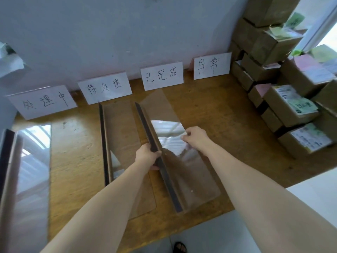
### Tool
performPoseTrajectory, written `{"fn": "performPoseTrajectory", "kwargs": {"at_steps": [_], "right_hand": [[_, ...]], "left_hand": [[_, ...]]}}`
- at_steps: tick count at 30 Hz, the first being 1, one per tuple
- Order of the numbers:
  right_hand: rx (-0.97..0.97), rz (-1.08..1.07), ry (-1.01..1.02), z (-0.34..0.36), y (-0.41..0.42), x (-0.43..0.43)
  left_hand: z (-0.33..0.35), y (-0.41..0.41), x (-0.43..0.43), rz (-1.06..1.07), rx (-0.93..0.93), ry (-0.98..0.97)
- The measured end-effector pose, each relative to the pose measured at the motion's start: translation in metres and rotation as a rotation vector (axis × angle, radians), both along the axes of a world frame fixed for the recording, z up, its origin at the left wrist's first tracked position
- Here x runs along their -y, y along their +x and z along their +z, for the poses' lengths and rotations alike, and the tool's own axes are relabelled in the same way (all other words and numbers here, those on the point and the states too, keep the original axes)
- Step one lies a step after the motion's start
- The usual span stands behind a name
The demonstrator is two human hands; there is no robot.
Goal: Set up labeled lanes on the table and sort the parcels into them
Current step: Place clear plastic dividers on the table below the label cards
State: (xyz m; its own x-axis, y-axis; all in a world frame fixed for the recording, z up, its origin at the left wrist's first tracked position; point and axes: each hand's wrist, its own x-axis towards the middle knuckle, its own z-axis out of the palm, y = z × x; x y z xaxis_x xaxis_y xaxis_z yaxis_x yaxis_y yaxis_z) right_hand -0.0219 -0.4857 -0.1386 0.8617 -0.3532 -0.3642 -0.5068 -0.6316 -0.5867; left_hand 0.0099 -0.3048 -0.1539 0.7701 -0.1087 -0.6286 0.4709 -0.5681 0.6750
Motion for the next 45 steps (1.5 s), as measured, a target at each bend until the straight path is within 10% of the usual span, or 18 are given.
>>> {"fn": "performPoseTrajectory", "kwargs": {"at_steps": [11, 21, 45], "right_hand": [[0.154, -0.048, -0.119, 0.029, 0.004, -0.015], [0.097, 0.022, -0.166, 0.039, 0.013, -0.054], [0.028, -0.092, -0.240, 0.036, 0.005, -0.103]], "left_hand": [[0.001, -0.001, -0.041, -0.370, 0.558, 0.794], [-0.003, 0.002, -0.101, 0.325, 0.252, 0.204], [-0.002, 0.022, -0.154, 0.318, 0.141, 0.034]]}}
